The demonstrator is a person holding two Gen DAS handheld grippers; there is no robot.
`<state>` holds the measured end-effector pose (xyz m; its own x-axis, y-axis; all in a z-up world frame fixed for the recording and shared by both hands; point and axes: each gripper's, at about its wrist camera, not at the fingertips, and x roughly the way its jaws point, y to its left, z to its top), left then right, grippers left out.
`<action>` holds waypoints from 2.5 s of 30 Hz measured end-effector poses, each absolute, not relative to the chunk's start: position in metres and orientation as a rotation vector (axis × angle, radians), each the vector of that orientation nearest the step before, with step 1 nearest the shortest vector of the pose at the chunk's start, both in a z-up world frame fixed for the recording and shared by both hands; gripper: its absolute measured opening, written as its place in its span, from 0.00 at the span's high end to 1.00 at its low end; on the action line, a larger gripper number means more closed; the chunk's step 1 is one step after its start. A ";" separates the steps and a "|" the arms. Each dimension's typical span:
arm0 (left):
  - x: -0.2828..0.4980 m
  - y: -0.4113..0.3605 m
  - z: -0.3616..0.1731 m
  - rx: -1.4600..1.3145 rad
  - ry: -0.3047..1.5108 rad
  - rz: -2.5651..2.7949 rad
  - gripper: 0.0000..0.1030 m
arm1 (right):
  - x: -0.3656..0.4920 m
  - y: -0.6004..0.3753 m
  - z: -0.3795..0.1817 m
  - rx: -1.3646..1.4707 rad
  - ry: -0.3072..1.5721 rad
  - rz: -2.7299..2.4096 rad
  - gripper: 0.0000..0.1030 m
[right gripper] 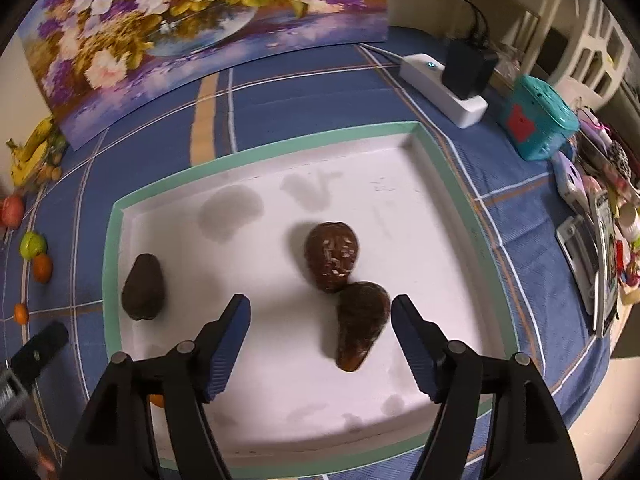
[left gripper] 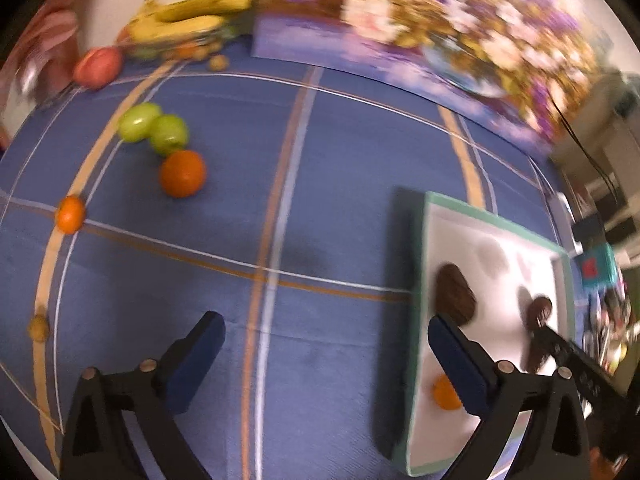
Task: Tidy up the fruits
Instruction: 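Open the right tool to release the brown fruit while the left tool releases the orange, then move both open tools back toward the remaining fruits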
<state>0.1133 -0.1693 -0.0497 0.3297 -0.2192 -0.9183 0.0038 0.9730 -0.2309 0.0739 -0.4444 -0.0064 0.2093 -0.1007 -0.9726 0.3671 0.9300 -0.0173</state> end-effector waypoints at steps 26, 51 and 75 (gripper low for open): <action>0.120 -0.114 -0.020 -0.191 1.034 0.020 0.00 | 0.088 -0.401 0.008 0.211 1.166 -0.203 0.04; 0.084 0.007 0.006 -0.332 1.004 0.116 0.00 | 0.101 -0.298 0.018 0.152 1.179 0.018 0.04; 0.024 0.108 -0.035 -0.366 0.995 0.131 0.01 | 0.150 -0.180 0.033 0.039 1.149 0.387 0.04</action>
<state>0.0245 0.1080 -0.0349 0.5424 -0.0581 -0.8381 -0.2728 0.9314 -0.2411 0.1495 -0.1799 0.0328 0.3509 0.3185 -0.8806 -0.2794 0.9332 0.2262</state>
